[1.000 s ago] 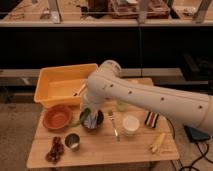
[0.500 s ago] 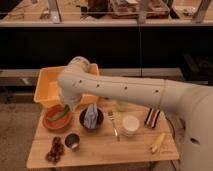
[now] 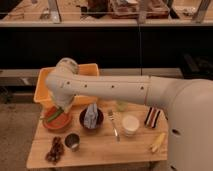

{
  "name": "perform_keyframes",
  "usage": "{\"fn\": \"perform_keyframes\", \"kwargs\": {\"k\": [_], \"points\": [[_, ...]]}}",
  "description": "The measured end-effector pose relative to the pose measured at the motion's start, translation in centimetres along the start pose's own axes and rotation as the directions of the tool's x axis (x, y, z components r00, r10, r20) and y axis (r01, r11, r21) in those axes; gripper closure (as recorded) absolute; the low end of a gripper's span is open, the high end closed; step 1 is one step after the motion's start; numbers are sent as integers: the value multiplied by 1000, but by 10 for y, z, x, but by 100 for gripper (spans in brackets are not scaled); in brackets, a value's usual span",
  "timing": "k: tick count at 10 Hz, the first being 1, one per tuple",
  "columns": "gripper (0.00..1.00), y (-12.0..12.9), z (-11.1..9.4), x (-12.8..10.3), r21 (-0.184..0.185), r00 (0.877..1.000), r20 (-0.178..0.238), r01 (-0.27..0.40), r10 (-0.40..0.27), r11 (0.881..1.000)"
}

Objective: Place pepper in red bowl

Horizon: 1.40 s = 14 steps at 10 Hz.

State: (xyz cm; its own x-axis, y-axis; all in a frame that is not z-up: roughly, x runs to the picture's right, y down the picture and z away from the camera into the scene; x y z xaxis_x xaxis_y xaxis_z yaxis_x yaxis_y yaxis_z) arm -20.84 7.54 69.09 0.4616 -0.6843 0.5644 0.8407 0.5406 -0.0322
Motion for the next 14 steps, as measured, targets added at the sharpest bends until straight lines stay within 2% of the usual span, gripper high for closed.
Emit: {"fn": "perform_keyframes", "kwargs": {"k": [2,4,6,7,10,14], "points": [[100,0,1,-1,-1,1000,0,-4,4,1000],[100,-3,12,14,-2,1000,-5,-30,30,1000],[100,-18,30,29,-6,999,-7,-48,48,999],[100,-21,47,35,-14,997,-8,-77,77,997],[100,-18,75,39,-20,993,8,-121,121,992],[100,-25,92,34,-38,990,30,-133,134,990]]}}
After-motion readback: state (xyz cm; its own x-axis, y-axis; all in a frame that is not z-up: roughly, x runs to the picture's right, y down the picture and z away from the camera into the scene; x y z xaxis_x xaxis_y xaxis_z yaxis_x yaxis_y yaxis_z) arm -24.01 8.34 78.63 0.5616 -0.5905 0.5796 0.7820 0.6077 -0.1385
